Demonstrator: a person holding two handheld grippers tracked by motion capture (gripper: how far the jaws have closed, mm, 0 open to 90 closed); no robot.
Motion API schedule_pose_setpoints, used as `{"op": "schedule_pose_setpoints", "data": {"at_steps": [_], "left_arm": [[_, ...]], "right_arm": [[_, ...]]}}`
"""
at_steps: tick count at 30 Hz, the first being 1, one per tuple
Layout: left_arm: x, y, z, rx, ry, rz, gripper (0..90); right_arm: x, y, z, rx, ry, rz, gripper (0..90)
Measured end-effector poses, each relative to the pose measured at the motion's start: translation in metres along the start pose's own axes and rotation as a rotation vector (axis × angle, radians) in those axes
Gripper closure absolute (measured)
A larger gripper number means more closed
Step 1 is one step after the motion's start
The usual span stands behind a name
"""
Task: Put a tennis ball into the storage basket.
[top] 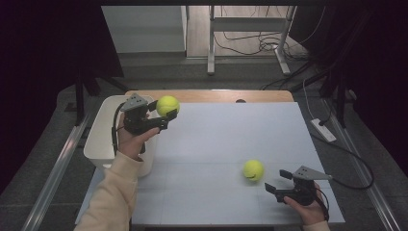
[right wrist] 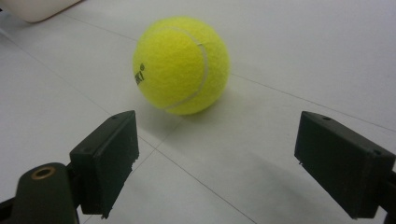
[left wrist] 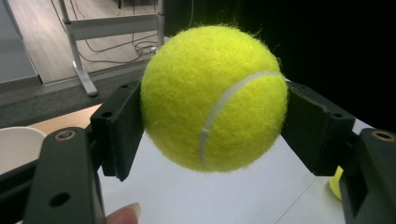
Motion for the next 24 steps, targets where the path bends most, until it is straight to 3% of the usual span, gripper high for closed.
{"op": "schedule_pose_setpoints", "data": {"at_steps": [24], "left_arm": [[0.014, 0.013, 0.026, 0.02, 0.073, -0.012, 26.7]], "right_arm": [[0.0, 0.0, 0.0, -0.002, -0.001, -0.001, 13.5]]}}
Point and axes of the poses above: each handheld gripper's, and its own axes: x roughly backward along the jaws, y roughly out of its top, z roughly to its left, the point moved 6 cm from there along -x, roughly forward along the jaws, and after that the axes turned 7 degrees about x, right-handed, at the moved point
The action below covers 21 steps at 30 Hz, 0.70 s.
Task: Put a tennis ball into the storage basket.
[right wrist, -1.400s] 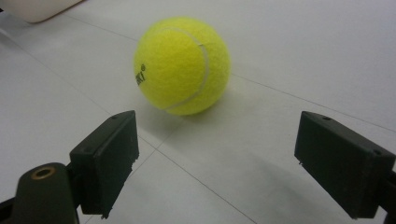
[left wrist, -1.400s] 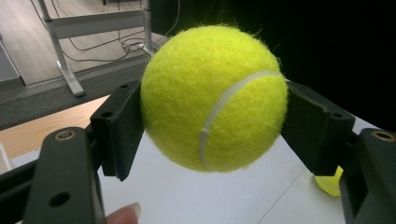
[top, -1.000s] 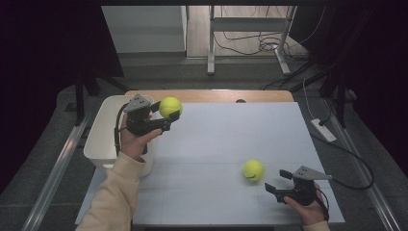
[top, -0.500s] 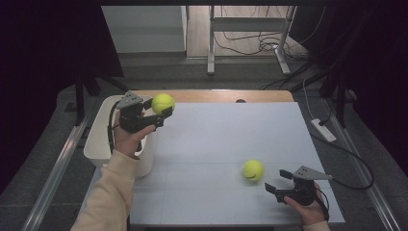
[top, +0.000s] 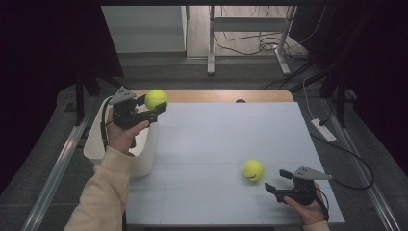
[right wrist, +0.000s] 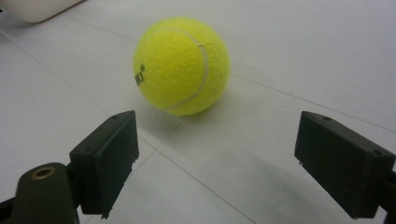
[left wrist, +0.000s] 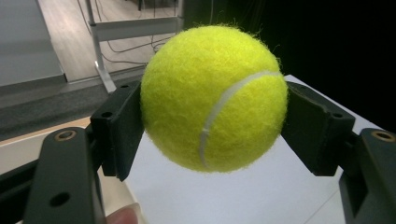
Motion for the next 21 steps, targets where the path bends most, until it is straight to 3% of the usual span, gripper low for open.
{"op": "schedule_pose_setpoints", "data": {"at_steps": [21], "left_arm": [[0.002, 0.003, 0.035, 0.04, 0.094, 0.036, 26.7]], "right_arm": [[0.001, 0.0, -0.001, -0.002, -0.001, -0.002, 13.5]]}}
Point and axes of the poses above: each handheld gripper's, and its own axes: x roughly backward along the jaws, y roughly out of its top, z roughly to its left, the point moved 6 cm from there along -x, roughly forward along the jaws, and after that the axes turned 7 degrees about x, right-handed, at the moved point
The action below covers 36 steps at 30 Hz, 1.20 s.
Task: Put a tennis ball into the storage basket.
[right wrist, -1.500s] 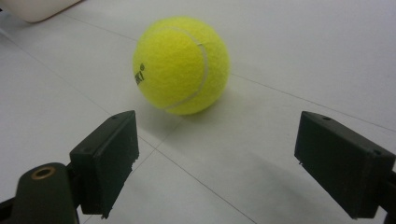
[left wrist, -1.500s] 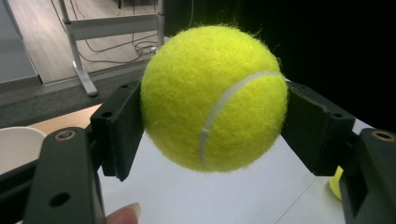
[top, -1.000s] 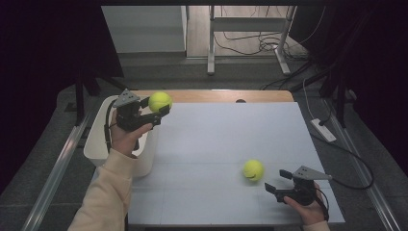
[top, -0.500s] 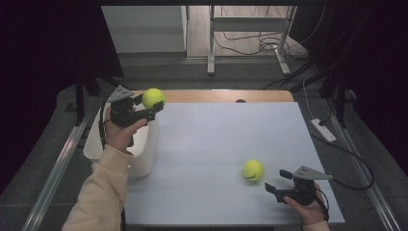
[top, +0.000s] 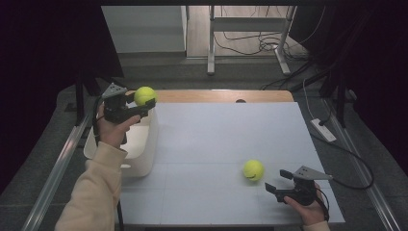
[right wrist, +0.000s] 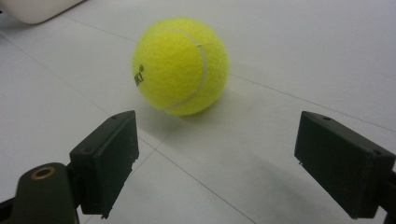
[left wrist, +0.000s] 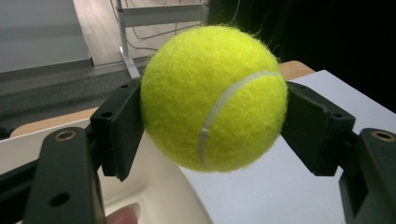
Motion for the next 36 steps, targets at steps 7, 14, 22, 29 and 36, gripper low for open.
{"op": "schedule_pose_setpoints", "data": {"at_steps": [7, 14, 22, 29, 36], "left_arm": [[-0.001, 0.0, 0.012, 0.013, 0.034, 0.021, 26.7], [-0.004, -0.001, 0.021, 0.019, 0.064, 0.044, 26.7], [-0.007, -0.001, 0.032, 0.026, 0.099, 0.076, 26.7], [-0.013, -0.004, 0.045, 0.052, 0.134, 0.122, 26.7], [-0.019, -0.008, 0.056, 0.072, 0.164, 0.161, 26.7]], "right_arm": [[0.0, 0.0, 0.0, 0.0, -0.001, 0.0, 13.3], [0.0, 0.0, 0.0, 0.0, -0.001, 0.0, 13.3], [-0.001, 0.0, 0.001, 0.0, 0.002, 0.004, 13.3], [-0.001, 0.0, 0.0, 0.0, -0.001, 0.005, 13.3], [-0.001, 0.0, 0.0, -0.001, -0.001, 0.005, 13.4]]}}
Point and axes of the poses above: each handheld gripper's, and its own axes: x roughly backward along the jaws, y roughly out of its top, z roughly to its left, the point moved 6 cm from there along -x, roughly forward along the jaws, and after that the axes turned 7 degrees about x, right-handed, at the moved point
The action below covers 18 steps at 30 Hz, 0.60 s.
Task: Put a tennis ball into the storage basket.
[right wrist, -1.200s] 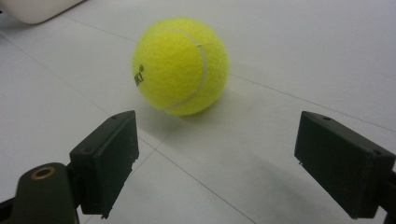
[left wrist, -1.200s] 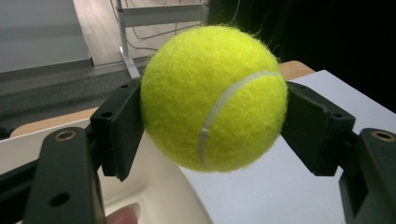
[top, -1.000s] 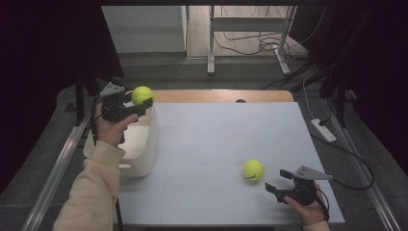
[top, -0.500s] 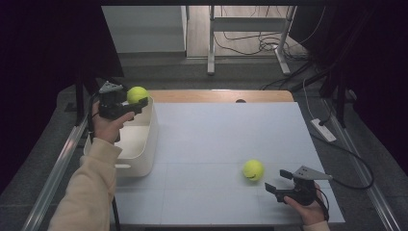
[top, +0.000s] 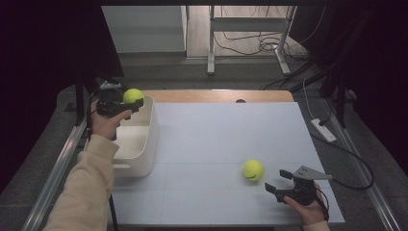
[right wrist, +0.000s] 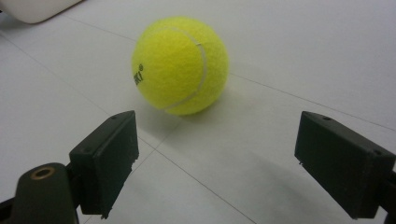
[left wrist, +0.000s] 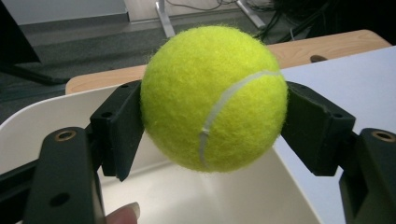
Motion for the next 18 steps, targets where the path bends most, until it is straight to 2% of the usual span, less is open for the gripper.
{"op": "schedule_pose_setpoints", "data": {"at_steps": [9, 11, 18], "left_arm": [[-0.009, -0.003, 0.015, 0.026, 0.053, 0.047, 26.6], [-0.009, -0.003, 0.016, 0.023, 0.057, 0.051, 26.7], [-0.013, -0.006, 0.027, 0.029, 0.112, 0.081, 26.6]], "right_arm": [[0.0, -0.001, -0.001, -0.001, 0.001, -0.001, 13.4], [0.0, -0.001, 0.0, -0.001, 0.001, 0.0, 13.4], [0.0, -0.001, 0.0, -0.001, 0.001, 0.0, 13.4]]}}
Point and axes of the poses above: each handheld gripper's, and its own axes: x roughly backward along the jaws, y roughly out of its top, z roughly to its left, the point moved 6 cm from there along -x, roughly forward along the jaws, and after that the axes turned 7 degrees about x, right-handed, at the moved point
